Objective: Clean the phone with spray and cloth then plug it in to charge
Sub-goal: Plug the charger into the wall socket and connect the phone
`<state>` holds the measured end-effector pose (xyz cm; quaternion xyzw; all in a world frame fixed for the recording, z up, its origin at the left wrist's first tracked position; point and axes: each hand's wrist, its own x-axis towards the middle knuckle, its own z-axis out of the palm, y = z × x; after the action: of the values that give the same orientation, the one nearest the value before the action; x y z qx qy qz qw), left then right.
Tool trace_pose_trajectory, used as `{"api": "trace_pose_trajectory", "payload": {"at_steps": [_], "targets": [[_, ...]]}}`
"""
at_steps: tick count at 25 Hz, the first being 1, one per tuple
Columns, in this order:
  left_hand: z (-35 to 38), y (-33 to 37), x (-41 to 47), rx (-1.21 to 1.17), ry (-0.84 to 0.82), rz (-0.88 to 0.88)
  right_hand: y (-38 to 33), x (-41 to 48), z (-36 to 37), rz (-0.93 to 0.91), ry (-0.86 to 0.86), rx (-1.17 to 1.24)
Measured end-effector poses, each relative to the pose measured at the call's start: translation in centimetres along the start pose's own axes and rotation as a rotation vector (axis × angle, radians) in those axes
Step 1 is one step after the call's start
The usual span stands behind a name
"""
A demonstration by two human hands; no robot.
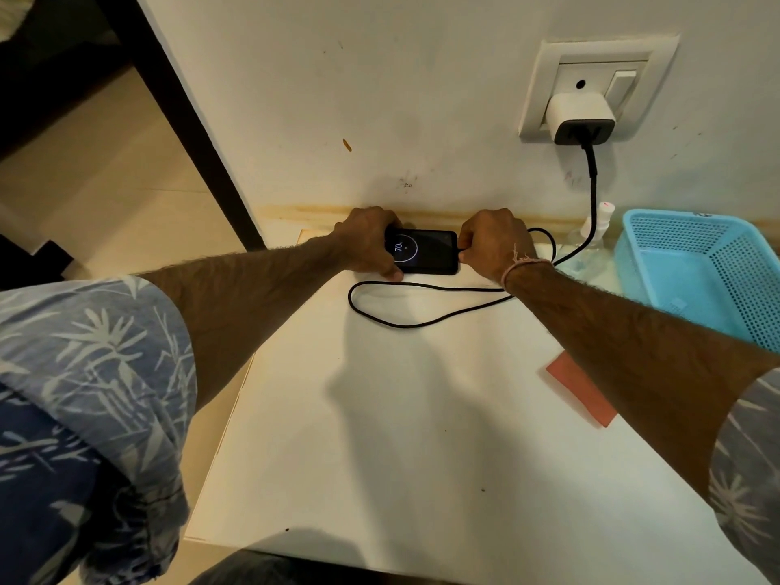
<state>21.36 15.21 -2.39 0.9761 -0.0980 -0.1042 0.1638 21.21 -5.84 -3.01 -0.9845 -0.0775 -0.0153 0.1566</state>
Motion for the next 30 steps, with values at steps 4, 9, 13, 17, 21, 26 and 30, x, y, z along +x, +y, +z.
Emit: {"api": "trace_pose_trajectory", "payload": {"at_steps": [4,9,13,17,21,26,30], "targets": [[0.1,-0.1,0.1,0.002,0.005,0.002,0.0,0.0,0.1,0.004,0.010,0.006],[0.2,0.0,0.1,0.029,0.014,0.001,0.1,-0.1,0.2,-0.005,0.016,0.023],[0.4,-0.1,0.3,0.023,0.011,0.002,0.1,-0.1,0.2,-0.003,0.020,0.015],[0.4,-0.3,0.1,0.017,0.016,0.014,0.2,-0.2,0.3,-0.009,0.016,-0.012],[0.4,-0.4,-0.3,0.036,0.015,0.024,-0.1,-0.7,-0.1,-0.010,-0.044,-0.018],[0.4,-0.8,-3.6,0.004,0.171,0.027,-0.5,-4.2,-1.0,-0.182,0.008,0.046],[0.8,-1.5,-8.6,-0.014,0.194,0.147,0.1,-8.3,-1.5,-0.343,-0.168,0.040]]}}
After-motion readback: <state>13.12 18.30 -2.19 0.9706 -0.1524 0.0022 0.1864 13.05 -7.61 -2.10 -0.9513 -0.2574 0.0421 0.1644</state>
